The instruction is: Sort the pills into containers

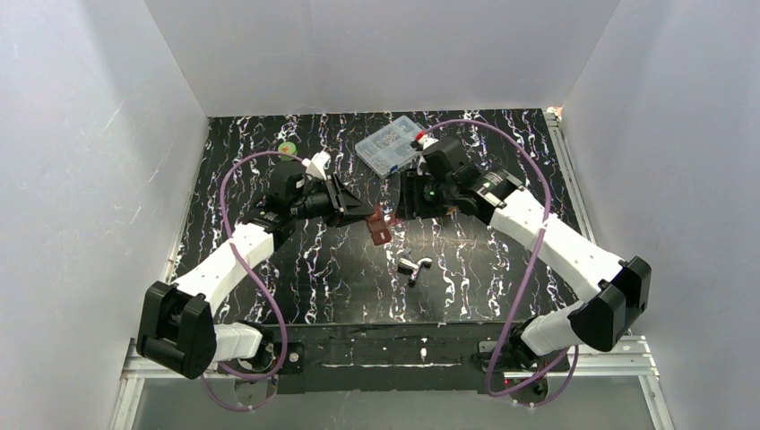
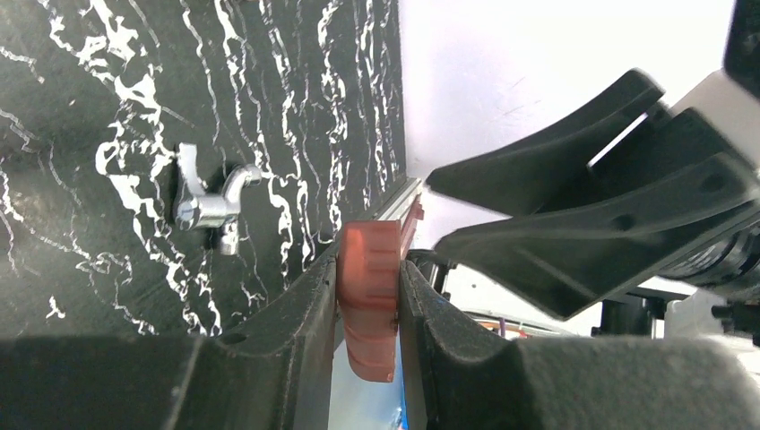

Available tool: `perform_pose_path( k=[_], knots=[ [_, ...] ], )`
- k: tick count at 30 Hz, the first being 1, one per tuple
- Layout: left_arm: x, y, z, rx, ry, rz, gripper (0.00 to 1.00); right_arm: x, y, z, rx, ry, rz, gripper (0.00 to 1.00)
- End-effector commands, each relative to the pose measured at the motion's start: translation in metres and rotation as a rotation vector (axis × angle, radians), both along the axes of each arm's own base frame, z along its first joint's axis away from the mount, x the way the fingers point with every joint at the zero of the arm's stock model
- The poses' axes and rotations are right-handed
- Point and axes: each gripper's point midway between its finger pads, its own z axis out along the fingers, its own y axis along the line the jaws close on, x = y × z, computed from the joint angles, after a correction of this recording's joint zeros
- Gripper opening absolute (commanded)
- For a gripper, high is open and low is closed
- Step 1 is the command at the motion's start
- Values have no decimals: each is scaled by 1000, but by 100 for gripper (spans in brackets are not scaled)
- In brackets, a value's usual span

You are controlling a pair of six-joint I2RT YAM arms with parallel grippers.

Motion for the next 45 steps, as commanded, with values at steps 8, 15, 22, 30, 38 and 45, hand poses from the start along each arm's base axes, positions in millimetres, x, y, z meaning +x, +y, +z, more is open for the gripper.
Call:
perform_pose_path(
  k=[8,15,22,30,38,45],
  knots=[
    [-5,-5,11,-116,-40,-52,0,-10,8,44,465,66,158,59],
    [-5,-9,22,-194,-42,-72,0,-8,5,47,575,117,168,52],
    [-7,-10,27,-210,-47,-85,0,-8,10,51,614,143,193,44],
    [-7,-11,29,-220,-44,-90,0,-9,10,45,612,162,189,41],
    [-5,-12,30,-229,-41,-89,0,-10,7,39,600,164,182,40],
    [-6,-12,26,-221,-31,-96,0,-5,7,37,604,173,169,23]
  ],
)
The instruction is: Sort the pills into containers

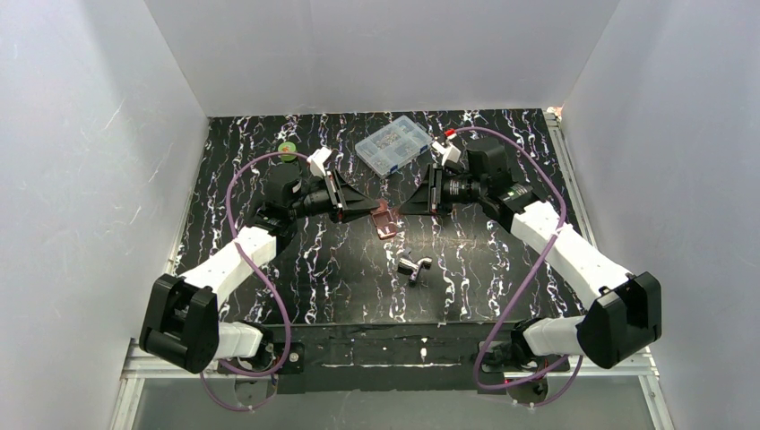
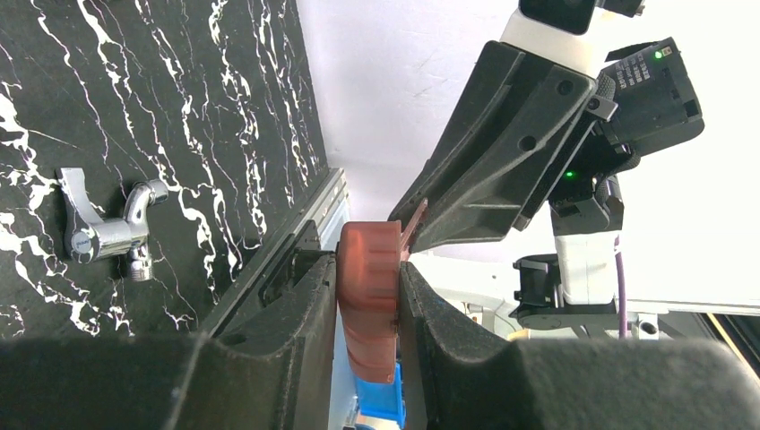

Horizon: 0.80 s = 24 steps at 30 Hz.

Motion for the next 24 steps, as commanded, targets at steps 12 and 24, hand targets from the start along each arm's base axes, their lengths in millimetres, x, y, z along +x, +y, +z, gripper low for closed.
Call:
perform_pose_path(
  k=[12,24],
  knots=[
    [-4,15,-32,197,48,28,55,7,3,-4,10,2,3,1],
    [-2,103,-90,733,141,354,79,31,27,-66,-41,111,-24,1]
  ],
)
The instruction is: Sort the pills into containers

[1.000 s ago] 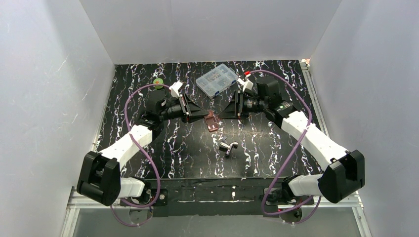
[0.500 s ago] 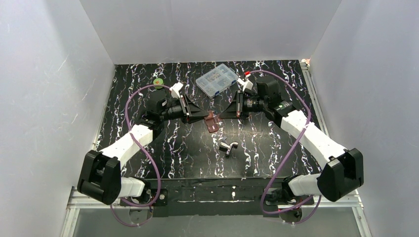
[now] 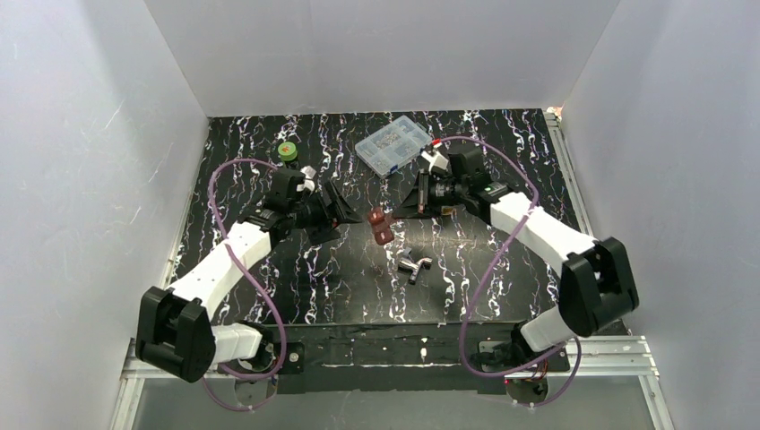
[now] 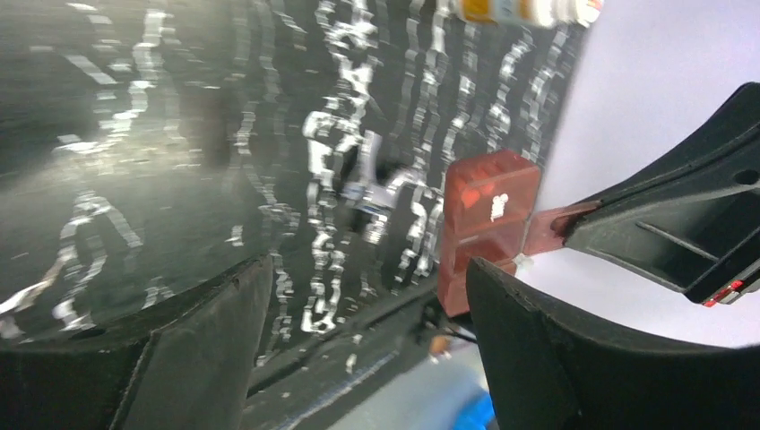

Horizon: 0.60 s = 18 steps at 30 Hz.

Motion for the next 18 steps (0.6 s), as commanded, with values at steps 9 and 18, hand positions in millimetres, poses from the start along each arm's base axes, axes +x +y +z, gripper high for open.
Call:
perform_pose_path(
  k=[9,18],
  knots=[
    [-6,70,9,311,-61,153,81,9,66,-80,-62,97,27,1],
    [-8,69,12,302,-73,134,81,17,71,-136,-206,118,-30,1]
  ],
)
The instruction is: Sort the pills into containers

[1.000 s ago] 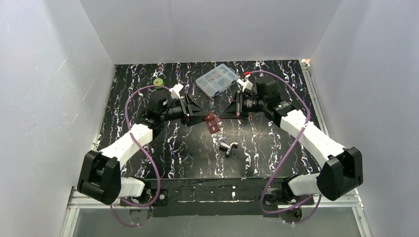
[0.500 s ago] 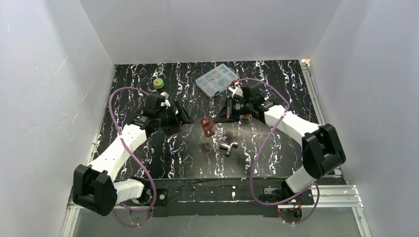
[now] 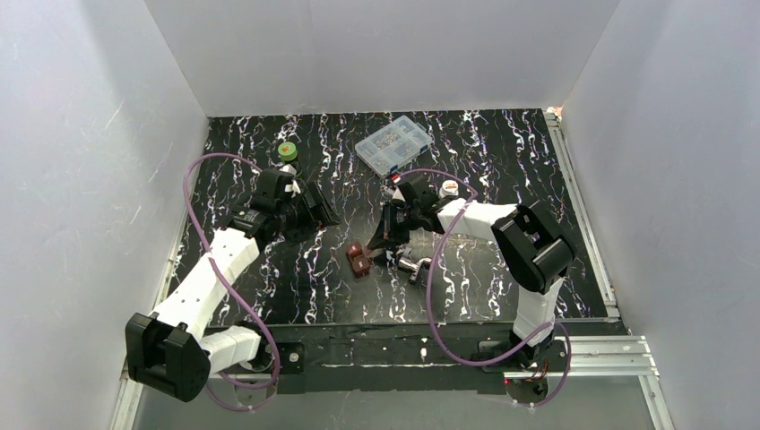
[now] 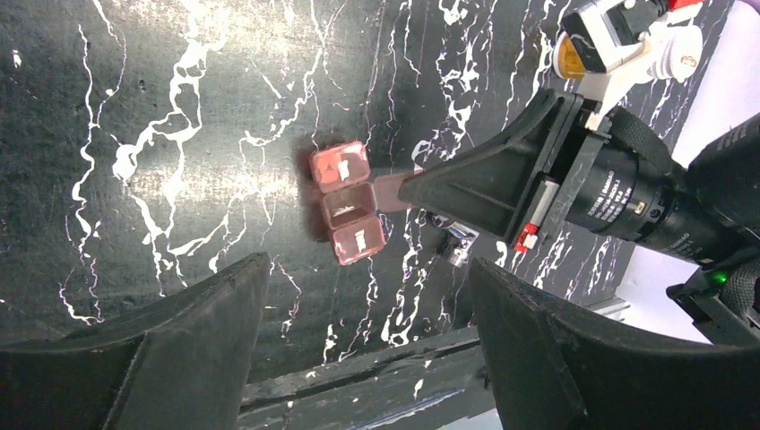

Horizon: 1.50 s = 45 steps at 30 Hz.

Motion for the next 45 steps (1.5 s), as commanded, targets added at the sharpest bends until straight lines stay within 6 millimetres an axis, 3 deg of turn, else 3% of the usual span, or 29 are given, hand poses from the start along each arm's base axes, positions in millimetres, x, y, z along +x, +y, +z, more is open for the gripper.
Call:
perform_pose_path(
  k=[1,5,9,18,25,30,34,40,42,45],
  knots=[
    [-2,6,10,19,-27,-7,81,27,7,3,-16,-96,-46,1],
    [-2,7,10,20,-30,-8,81,23,-2,-8,-70,-83,-53,1],
    [-1,7,10,19,-30,-8,81,23,-5,-5,-81,-103,-58,24],
    [1,9,11,27,-35,4,81,21,-5,17,-97,-170,-44,49],
    [17,27,25,130,-64,77,83,27,-11,51,-108,-251,-45,81],
    [51,71,46,373,-126,219,88,32,-15,76,-115,-305,-56,97],
    [92,96,54,534,-126,280,91,33,-18,97,-107,-350,-58,98],
    [164,107,39,617,-81,285,91,28,-25,123,-94,-386,-59,98],
    [184,110,26,632,-52,286,91,25,-29,127,-95,-392,-58,98],
    [213,111,24,611,-42,298,91,21,-34,132,-98,-406,-60,98]
  ],
)
